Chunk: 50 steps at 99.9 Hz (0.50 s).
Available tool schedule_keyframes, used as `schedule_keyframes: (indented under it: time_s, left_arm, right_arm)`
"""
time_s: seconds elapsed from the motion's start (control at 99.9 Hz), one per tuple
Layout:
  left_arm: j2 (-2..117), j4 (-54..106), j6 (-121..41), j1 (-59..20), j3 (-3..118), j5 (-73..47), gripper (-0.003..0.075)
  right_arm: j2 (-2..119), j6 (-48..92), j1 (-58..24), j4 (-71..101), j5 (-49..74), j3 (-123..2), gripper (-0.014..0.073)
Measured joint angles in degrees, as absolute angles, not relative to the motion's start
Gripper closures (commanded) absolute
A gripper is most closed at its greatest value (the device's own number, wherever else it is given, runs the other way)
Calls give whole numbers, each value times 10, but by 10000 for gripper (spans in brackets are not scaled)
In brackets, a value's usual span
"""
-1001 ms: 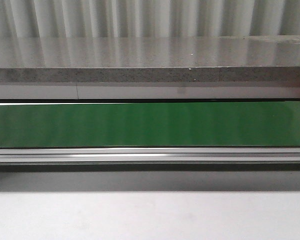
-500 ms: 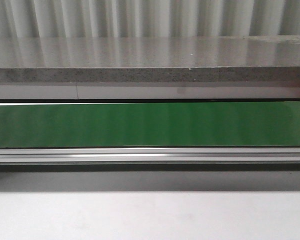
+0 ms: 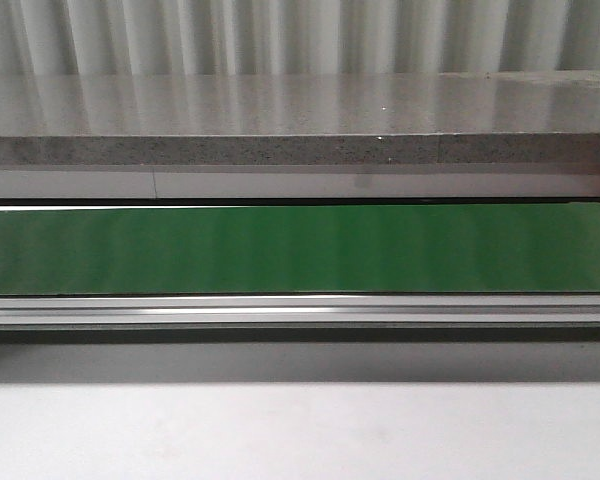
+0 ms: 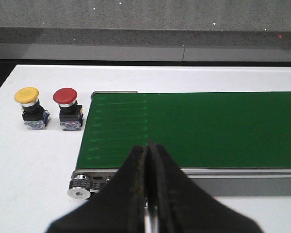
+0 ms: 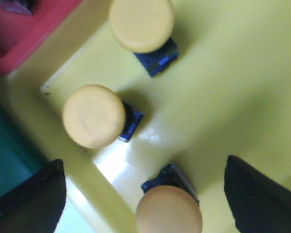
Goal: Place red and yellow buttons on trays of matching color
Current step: 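Return the right gripper to above the belt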
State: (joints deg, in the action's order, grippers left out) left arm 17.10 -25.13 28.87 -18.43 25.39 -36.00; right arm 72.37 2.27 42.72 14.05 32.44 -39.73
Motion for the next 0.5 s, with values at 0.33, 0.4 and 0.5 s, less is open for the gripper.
schedule_keyframes:
  time_s: [0.33,0.4,0.5]
  left_arm:
    - [171,-251,289,-184,254,-360,740]
    - [171,-251,289,-184,254,-360,740]
    - [171,-251,289,-184,254,-360,740]
  right_arm:
    - [529,46,279,158,337,-397,-59]
    - [489,61,236,158,338,-397,-59]
    - [439,83,175,158,340,-395,-59]
